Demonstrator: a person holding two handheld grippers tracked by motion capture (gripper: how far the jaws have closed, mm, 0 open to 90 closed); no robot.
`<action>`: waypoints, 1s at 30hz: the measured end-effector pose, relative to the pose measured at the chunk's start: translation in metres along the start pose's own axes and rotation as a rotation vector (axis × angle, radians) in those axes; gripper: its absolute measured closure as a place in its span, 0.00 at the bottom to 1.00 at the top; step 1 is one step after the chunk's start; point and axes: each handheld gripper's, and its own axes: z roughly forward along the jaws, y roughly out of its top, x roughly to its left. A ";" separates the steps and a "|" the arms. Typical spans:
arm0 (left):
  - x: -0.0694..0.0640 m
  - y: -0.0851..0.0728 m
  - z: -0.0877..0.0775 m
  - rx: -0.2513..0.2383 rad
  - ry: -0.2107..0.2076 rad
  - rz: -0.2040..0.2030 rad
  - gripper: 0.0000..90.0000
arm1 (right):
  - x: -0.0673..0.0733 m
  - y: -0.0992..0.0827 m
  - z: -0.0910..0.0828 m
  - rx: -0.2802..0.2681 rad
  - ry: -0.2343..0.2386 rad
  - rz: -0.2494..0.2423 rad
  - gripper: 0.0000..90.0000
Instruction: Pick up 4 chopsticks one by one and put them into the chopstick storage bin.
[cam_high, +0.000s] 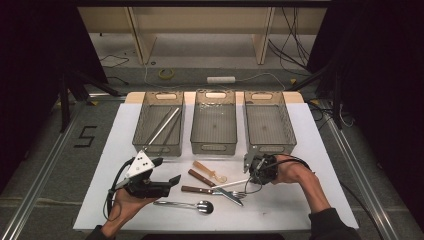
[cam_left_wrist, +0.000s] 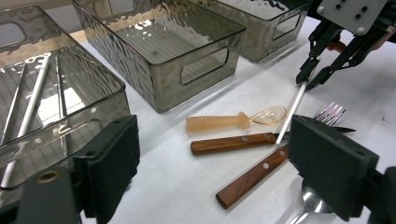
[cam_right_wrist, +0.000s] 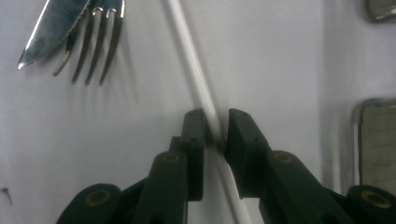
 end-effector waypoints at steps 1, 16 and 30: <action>0.000 0.000 0.000 0.001 0.000 0.000 0.19 | 0.001 0.000 0.000 0.001 -0.001 -0.003 0.87; 0.000 0.000 0.001 0.007 -0.004 0.006 0.19 | 0.008 -0.004 -0.002 -0.016 0.039 -0.117 0.95; -0.001 0.000 0.005 0.017 -0.011 0.010 0.19 | 0.008 -0.006 -0.014 -0.071 0.042 -0.097 0.95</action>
